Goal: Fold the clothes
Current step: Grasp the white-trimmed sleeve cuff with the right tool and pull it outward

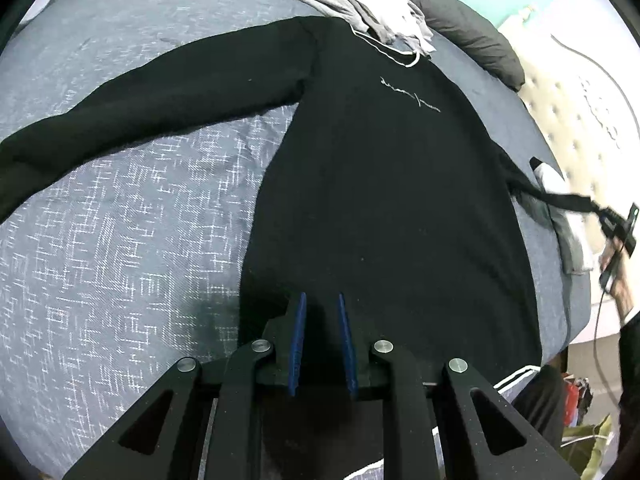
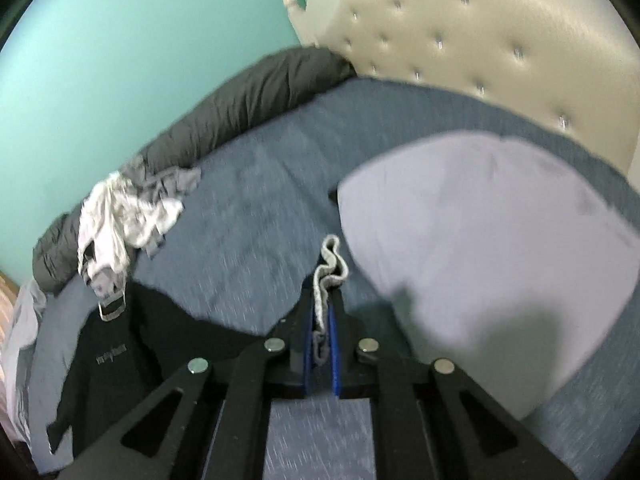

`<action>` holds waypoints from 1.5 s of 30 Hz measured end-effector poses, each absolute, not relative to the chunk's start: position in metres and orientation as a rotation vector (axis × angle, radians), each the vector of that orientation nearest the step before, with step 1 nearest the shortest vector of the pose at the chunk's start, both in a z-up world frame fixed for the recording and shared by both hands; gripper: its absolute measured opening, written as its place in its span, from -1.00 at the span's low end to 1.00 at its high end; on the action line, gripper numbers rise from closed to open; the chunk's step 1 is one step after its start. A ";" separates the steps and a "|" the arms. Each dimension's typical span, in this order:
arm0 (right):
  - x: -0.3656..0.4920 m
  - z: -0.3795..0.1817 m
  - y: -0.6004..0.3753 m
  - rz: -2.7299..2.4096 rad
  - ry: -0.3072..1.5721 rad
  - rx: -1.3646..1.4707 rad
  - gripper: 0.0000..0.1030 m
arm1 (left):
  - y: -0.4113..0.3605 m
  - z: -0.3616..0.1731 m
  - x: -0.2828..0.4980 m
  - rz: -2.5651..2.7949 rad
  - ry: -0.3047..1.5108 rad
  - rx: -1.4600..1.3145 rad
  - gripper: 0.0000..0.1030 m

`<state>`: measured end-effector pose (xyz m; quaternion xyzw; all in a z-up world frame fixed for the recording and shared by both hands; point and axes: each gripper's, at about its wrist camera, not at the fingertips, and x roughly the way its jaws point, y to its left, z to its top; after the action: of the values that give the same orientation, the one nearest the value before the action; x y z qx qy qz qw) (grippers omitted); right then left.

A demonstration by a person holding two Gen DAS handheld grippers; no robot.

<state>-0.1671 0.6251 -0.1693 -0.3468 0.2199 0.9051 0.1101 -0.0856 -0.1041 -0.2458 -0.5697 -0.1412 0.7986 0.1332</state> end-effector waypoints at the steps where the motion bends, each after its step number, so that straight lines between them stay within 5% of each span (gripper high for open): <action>1: -0.170 -0.162 0.628 2.667 0.640 -1.008 -0.88 | -0.104 -0.246 -0.086 2.316 -0.408 -1.655 -0.65; 18: -0.214 -0.091 0.701 2.661 0.533 -0.865 -1.00 | -0.098 -0.251 -0.098 2.324 -0.410 -1.686 -0.65; 25: -0.221 -0.153 0.710 2.597 0.609 -1.122 -0.98 | -0.091 -0.259 -0.106 2.310 -0.402 -1.706 -0.65; 28: -0.226 -0.178 0.709 2.560 0.624 -1.222 -0.61 | -0.086 -0.258 -0.108 2.303 -0.397 -1.702 -0.65; 30: -0.230 -0.192 0.705 2.552 0.603 -1.274 -0.06 | -0.083 -0.259 -0.110 2.296 -0.394 -1.705 -0.65; 31: -0.231 -0.198 0.703 2.563 0.602 -1.292 -0.05 | -0.081 -0.260 -0.110 2.294 -0.393 -1.708 -0.65; 43: -0.250 -0.239 0.704 2.559 0.424 -1.375 -0.08 | -0.075 -0.265 -0.118 2.300 -0.385 -1.736 -0.65; 45: -0.247 -0.239 0.703 2.570 0.393 -1.340 -0.72 | -0.074 -0.265 -0.120 2.301 -0.382 -1.738 -0.65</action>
<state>-0.2471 0.7027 -0.2387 -0.4553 0.1334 0.8736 0.1083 -0.1196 -0.0738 -0.2653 -0.5934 -0.1304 0.7857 0.1162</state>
